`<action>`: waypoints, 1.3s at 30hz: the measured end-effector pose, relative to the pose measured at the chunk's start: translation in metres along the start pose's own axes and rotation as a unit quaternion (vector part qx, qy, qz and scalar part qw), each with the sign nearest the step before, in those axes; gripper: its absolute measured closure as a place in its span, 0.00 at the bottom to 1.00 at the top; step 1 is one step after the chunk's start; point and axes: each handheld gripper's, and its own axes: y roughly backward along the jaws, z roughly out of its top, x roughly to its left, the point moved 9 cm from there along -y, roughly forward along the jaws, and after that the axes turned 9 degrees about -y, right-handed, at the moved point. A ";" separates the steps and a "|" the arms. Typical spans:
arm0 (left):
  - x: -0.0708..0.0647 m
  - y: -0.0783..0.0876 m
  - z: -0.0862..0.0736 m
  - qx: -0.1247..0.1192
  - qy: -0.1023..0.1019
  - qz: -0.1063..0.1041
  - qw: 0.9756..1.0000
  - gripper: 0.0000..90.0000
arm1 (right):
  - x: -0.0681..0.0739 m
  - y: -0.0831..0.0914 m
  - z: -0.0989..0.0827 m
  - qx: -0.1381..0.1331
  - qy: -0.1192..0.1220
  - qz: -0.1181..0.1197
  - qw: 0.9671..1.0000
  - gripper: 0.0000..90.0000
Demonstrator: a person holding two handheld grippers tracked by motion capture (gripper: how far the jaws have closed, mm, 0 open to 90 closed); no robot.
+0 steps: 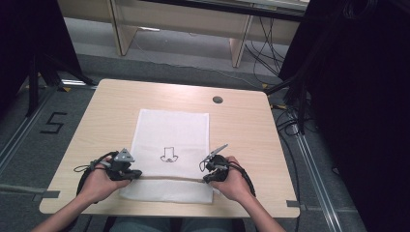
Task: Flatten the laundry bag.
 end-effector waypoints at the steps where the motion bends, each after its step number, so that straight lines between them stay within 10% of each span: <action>1: 0.000 -0.001 0.000 0.003 -0.005 0.001 1.000 0.98 | 0.000 -0.001 -0.001 0.002 0.000 0.001 1.000 1.00; 39: -0.034 -0.015 0.002 0.029 -0.053 -0.026 0.998 0.98 | 0.001 0.008 -0.040 0.035 -0.003 -0.003 0.999 1.00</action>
